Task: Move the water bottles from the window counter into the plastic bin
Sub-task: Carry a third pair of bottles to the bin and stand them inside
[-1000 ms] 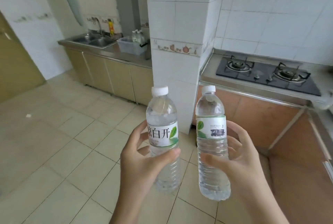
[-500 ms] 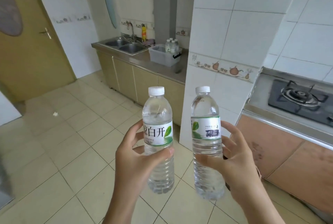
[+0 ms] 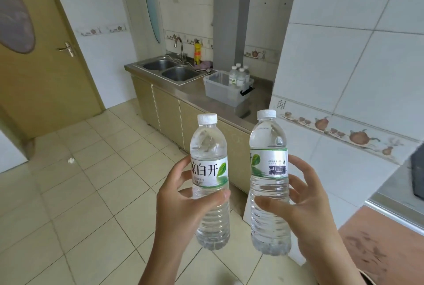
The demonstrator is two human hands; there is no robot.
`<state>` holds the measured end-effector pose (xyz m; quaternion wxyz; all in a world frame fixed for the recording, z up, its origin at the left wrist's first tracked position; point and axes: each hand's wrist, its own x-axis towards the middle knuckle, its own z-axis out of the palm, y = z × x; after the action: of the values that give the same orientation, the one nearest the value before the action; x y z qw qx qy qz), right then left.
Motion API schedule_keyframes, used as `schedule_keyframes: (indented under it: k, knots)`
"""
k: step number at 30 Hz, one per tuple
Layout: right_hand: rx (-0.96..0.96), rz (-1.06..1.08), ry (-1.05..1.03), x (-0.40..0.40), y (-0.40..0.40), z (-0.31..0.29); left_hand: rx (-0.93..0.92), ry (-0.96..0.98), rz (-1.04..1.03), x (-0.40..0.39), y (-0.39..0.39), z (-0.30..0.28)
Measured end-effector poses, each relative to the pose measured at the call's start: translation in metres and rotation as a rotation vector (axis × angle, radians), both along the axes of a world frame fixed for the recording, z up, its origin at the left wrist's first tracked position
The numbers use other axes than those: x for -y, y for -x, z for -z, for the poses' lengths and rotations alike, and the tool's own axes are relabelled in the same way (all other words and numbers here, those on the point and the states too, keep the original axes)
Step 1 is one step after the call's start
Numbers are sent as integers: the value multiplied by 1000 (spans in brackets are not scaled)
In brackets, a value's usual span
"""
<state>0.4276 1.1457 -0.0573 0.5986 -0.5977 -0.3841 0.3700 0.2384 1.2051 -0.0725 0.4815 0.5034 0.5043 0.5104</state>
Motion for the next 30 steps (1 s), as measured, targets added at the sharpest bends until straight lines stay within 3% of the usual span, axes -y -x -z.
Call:
schedule_keyframes:
  k: [17,30]
  knots:
    - [12,-146,0,-351,-59,1,-7,25,-150,-314,-49,4]
    - [3,35,5,-594,-42,14,-68,-12,63,-596,-38,-2]
